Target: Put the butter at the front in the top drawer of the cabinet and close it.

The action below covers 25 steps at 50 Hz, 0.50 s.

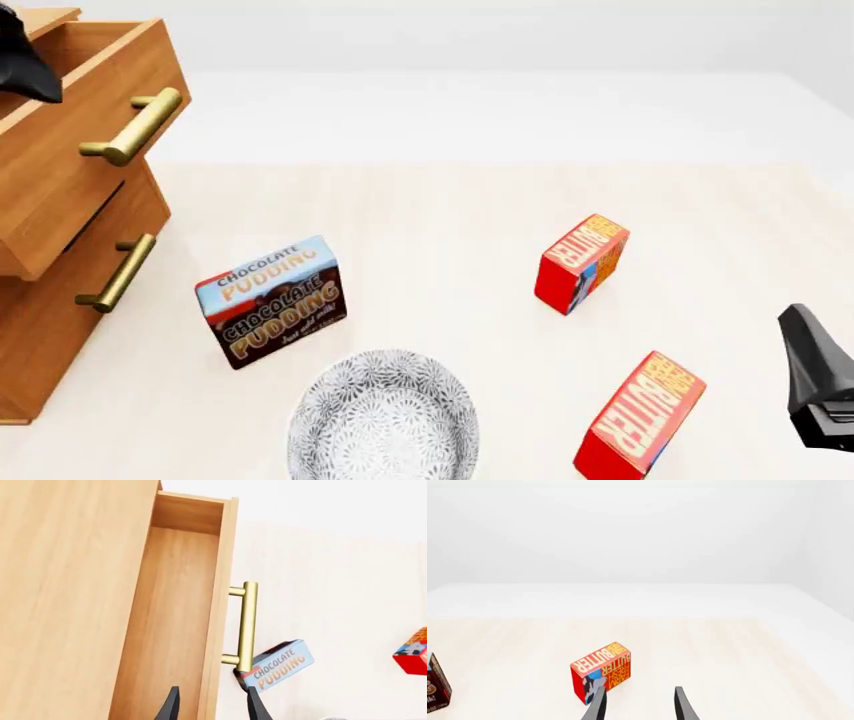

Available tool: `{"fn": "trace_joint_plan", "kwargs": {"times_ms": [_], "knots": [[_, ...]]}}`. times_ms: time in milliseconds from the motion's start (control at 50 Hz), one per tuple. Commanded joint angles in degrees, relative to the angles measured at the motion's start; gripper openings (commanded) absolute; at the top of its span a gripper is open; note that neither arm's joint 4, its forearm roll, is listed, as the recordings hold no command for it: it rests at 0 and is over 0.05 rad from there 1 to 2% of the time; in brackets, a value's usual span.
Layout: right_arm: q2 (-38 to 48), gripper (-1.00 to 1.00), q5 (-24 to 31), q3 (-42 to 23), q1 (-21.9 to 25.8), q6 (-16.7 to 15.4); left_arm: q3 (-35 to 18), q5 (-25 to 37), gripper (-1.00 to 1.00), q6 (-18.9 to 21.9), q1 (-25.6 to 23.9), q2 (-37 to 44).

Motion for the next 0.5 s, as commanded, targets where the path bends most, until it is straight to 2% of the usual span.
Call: {"fn": "trace_joint_plan", "kwargs": {"times_ms": [20, 500], "knots": [[0.0, 1.0, -0.08, 0.07, 0.02, 0.05, 3.0, -1.76, 1.0, -0.85, -0.62, 0.27], [0.0, 1.0, -0.07, 0.07, 0.01, 0.05, 5.66, -4.05, 1.0, -1.79, -1.78, 1.45]]}}
